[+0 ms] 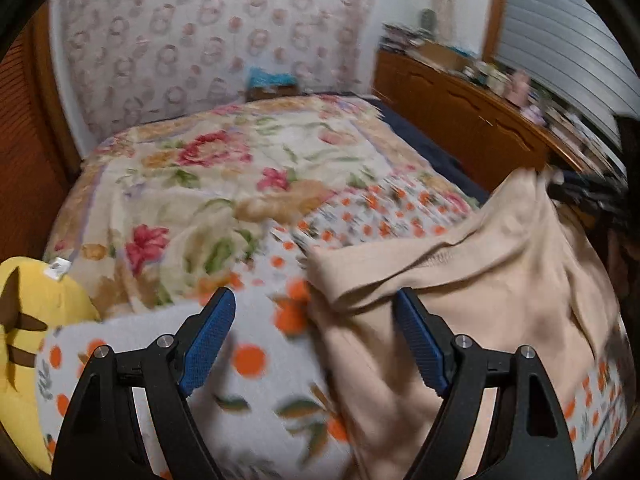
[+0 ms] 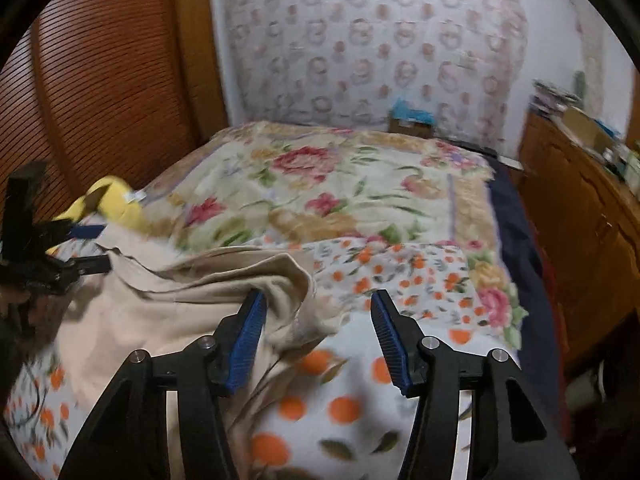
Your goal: Fold small clothes
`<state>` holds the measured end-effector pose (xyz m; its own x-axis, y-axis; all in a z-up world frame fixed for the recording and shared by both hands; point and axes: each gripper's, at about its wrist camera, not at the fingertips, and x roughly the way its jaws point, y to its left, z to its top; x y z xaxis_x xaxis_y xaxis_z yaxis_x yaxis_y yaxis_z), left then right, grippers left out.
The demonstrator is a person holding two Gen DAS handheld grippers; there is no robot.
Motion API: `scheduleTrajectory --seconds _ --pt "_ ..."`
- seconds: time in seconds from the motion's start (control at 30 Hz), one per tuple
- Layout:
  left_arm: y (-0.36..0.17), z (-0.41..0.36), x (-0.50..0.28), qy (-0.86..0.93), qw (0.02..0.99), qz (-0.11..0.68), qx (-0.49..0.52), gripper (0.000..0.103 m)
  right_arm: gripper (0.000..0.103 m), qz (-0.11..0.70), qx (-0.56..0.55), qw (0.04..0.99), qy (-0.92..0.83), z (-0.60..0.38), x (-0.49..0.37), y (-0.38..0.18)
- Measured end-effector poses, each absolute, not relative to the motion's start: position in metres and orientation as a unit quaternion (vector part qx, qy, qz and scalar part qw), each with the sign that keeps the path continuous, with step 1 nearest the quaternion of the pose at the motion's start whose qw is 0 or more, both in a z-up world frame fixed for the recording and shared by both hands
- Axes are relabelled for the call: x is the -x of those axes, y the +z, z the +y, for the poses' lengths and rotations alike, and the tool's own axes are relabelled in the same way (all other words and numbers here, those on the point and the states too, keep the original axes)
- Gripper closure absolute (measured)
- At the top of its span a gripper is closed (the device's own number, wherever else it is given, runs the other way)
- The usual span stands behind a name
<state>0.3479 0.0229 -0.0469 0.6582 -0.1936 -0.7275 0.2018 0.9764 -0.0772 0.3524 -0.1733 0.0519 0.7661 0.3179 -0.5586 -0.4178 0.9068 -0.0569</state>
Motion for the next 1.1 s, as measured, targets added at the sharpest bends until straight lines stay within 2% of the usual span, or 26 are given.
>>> scheduleTrajectory --seconds 0.17,0.47,0.73,0.83,0.87,0.9,1.03,1.1 --pt "-0.039 0.040 -0.362 -0.071 0.921 0.384 0.019 0.020 0.048 0.281 0.072 0.945 0.153 -0.176 -0.357 0.056" --pt "-0.032 0.028 -0.333 -0.108 0.918 0.381 0.010 0.020 0.048 0.275 0.057 0.935 0.217 -0.172 -0.299 0.059" --pt "-0.034 0.021 -0.317 -0.122 0.913 0.389 0.011 0.020 0.048 0.304 0.044 0.924 0.228 -0.178 -0.341 0.056" --pt "-0.033 0.022 -0.313 -0.120 0.912 0.391 0.012 0.020 0.074 0.331 0.018 0.903 0.271 -0.172 -0.364 0.056" --pt "-0.033 0.022 -0.312 -0.120 0.912 0.391 0.011 0.020 0.090 0.331 0.017 0.901 0.281 -0.171 -0.367 0.058" --pt "-0.033 0.023 -0.311 -0.120 0.912 0.392 0.011 0.020 0.096 0.328 0.024 0.900 0.285 -0.170 -0.367 0.060" --pt "-0.035 0.024 -0.309 -0.118 0.912 0.393 0.013 0.020 0.101 0.298 0.033 0.906 0.300 -0.174 -0.365 0.069" --pt "-0.038 0.024 -0.308 -0.117 0.911 0.395 0.014 0.020 0.101 0.286 0.036 0.927 0.241 -0.185 -0.365 0.069"
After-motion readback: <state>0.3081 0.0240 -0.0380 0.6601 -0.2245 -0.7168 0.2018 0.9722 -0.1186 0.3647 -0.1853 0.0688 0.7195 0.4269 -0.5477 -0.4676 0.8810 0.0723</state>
